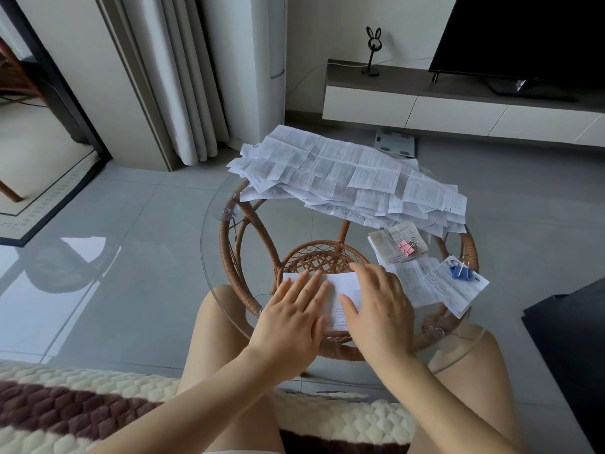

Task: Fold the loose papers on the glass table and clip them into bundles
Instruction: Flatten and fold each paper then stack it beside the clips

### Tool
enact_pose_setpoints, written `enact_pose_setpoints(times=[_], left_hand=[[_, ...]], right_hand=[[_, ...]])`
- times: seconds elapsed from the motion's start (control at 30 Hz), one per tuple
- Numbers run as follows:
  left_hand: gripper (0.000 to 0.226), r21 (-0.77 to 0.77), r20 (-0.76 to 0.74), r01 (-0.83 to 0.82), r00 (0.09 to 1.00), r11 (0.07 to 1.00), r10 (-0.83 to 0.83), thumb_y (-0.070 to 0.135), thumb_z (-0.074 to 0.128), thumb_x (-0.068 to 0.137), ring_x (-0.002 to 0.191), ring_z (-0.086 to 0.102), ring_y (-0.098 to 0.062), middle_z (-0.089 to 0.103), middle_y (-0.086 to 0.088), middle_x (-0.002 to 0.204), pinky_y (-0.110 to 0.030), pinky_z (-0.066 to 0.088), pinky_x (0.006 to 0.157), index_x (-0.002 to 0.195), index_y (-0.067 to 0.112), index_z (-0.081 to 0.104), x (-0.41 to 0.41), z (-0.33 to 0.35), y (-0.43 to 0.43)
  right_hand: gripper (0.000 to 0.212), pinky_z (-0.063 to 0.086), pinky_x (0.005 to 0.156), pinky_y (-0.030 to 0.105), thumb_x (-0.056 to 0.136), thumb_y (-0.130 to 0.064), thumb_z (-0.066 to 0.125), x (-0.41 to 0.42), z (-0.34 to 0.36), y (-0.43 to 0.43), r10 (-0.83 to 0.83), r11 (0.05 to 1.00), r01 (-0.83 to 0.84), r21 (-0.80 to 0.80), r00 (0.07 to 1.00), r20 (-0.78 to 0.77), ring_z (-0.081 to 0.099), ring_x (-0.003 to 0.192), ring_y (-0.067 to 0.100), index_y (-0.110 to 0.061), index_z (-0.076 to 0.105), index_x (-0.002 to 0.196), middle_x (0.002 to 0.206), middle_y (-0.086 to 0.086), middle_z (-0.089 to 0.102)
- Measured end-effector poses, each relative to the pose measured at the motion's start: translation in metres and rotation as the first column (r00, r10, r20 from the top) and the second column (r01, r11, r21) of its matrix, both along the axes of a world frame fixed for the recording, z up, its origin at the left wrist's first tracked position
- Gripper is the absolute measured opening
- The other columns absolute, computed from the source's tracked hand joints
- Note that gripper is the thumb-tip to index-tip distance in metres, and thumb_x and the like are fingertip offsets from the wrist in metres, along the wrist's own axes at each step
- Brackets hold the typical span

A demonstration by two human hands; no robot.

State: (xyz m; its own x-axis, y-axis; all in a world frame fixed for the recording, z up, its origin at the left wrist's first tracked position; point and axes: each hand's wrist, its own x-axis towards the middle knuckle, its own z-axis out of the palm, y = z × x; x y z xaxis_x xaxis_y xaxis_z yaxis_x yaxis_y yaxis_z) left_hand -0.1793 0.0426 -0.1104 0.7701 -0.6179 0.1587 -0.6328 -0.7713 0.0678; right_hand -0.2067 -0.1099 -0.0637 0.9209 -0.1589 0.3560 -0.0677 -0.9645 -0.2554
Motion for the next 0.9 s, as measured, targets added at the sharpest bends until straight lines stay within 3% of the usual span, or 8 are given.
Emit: enact_pose_setpoints(times=[0.07,0.13,0.2,0.4,0.67,0.8,0.9], left_hand=[[0.060,0.009,-0.010,-0.004,1.000,1.000,0.004,0.036,0.009,0.102,0.135,0.040,-0.026,0.047,-0.009,0.143,-0.041,0.024,0.107,0.137,0.010,0.051,0.000,0.000,0.000],[0.063,0.021,-0.004,-0.002,1.000,1.000,0.002,0.035,0.006,0.102,0.133,0.042,-0.027,0.047,-0.010,0.142,-0.041,0.025,0.106,0.135,0.008,0.053,0.000,0.000,0.000],[0.063,0.039,0.005,-0.002,1.000,0.999,0.002,0.034,0.007,0.102,0.133,0.042,-0.027,0.048,-0.011,0.141,-0.041,0.025,0.106,0.134,0.007,0.054,0.000,0.001,-0.001],[0.062,0.107,0.007,0.016,1.000,0.994,-0.017,0.034,0.006,0.102,0.136,0.038,-0.026,0.044,-0.010,0.144,-0.041,0.022,0.107,0.137,0.008,0.050,0.003,-0.001,0.003],[0.053,0.137,0.037,0.026,0.999,0.990,-0.032,0.037,0.009,0.102,0.137,0.035,-0.026,0.040,-0.005,0.148,-0.049,0.016,0.108,0.146,0.022,0.035,0.009,0.000,0.038],[0.050,0.183,0.061,0.022,0.998,0.983,-0.033,0.038,0.012,0.103,0.133,0.042,-0.024,0.046,-0.004,0.144,-0.049,0.017,0.108,0.145,0.028,0.037,0.014,0.005,0.053],[0.050,0.204,0.072,0.022,0.997,0.979,-0.037,0.039,0.012,0.103,0.130,0.046,-0.026,0.050,-0.003,0.141,-0.050,0.016,0.108,0.143,0.030,0.041,0.014,0.008,0.053]], right_hand=[[0.028,0.053,0.080,0.033,0.086,-0.021,0.055,-0.015,-0.008,0.012,0.142,0.990,-0.140,-0.024,0.983,0.119,0.065,0.095,0.023,-0.007,0.067,0.107,0.105,0.007,0.069],[0.038,0.045,0.096,0.034,0.095,-0.025,0.040,-0.033,-0.023,0.018,0.272,0.962,-0.269,-0.038,0.958,0.096,0.067,0.096,0.020,-0.005,0.071,0.103,0.104,0.008,0.071],[0.046,0.036,0.103,0.036,0.098,-0.029,0.034,-0.046,-0.037,0.015,0.333,0.942,-0.332,-0.048,0.943,0.017,0.067,0.101,0.021,-0.005,0.072,0.103,0.108,0.009,0.071],[0.040,0.032,0.105,0.038,0.089,-0.025,0.040,-0.051,-0.038,-0.003,0.374,0.925,-0.376,-0.058,0.926,-0.052,0.065,0.107,0.015,-0.009,0.073,0.105,0.113,0.004,0.069],[0.040,0.030,0.107,0.038,0.090,-0.024,0.038,-0.058,-0.036,-0.027,0.355,0.932,-0.358,-0.064,0.933,-0.057,0.064,0.107,0.012,-0.011,0.073,0.105,0.112,0.002,0.069],[0.061,0.029,0.111,0.037,0.102,-0.030,0.015,-0.061,-0.036,-0.033,0.347,0.934,-0.349,-0.076,0.937,-0.039,0.064,0.108,0.012,-0.010,0.073,0.105,0.112,0.002,0.069],[0.067,0.030,0.109,0.039,0.102,-0.031,0.010,-0.064,-0.036,-0.034,0.354,0.930,-0.357,-0.088,0.934,-0.051,0.065,0.106,0.014,-0.009,0.073,0.104,0.111,0.004,0.070]])
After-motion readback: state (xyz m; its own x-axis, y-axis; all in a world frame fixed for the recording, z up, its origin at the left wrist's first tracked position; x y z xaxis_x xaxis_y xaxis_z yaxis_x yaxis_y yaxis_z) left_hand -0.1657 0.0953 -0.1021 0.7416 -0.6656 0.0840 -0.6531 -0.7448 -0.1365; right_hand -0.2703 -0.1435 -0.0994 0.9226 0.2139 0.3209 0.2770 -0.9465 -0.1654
